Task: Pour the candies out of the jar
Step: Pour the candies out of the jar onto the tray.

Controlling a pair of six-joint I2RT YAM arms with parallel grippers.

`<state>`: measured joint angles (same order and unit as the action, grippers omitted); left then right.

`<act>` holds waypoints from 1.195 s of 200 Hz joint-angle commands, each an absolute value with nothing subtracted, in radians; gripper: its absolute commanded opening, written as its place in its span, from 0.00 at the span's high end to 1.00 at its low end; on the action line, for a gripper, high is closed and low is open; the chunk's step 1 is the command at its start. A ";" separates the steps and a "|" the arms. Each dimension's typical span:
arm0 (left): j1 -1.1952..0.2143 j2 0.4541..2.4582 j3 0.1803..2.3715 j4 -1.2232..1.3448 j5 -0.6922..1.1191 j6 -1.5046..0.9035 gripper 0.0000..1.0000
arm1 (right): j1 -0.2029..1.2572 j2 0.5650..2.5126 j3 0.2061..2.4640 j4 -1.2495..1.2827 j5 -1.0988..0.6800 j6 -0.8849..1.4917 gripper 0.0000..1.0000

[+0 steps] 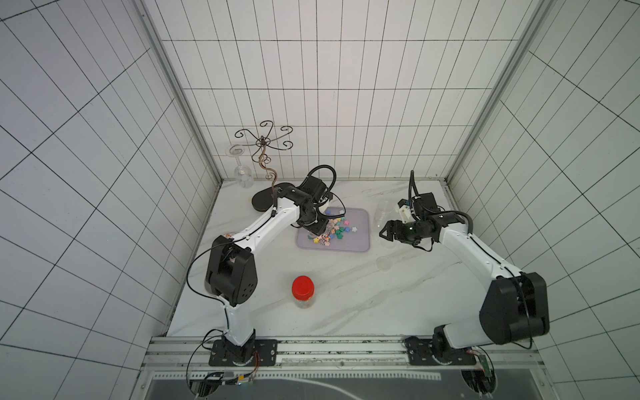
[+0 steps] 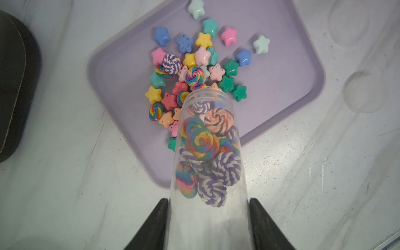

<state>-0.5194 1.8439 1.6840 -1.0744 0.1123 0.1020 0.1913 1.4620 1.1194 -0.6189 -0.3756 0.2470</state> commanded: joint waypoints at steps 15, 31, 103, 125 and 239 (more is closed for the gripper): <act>-0.484 1.808 1.700 -1.015 0.314 0.097 0.66 | 0.179 1.440 1.184 -0.602 -0.385 0.250 0.23; -0.485 1.816 1.700 -1.022 0.277 0.097 0.66 | 0.180 1.439 1.185 -0.600 -0.384 0.250 0.23; -0.493 1.789 1.651 -1.016 0.069 0.092 0.68 | 0.176 1.445 1.189 -0.597 -0.385 0.245 0.23; -0.504 1.800 1.665 -1.039 0.121 0.097 0.70 | 0.174 1.456 1.179 -0.591 -0.388 0.243 0.23; -0.436 1.700 1.510 -0.924 0.159 0.056 0.71 | 0.170 1.477 1.189 -0.586 -0.400 0.237 0.23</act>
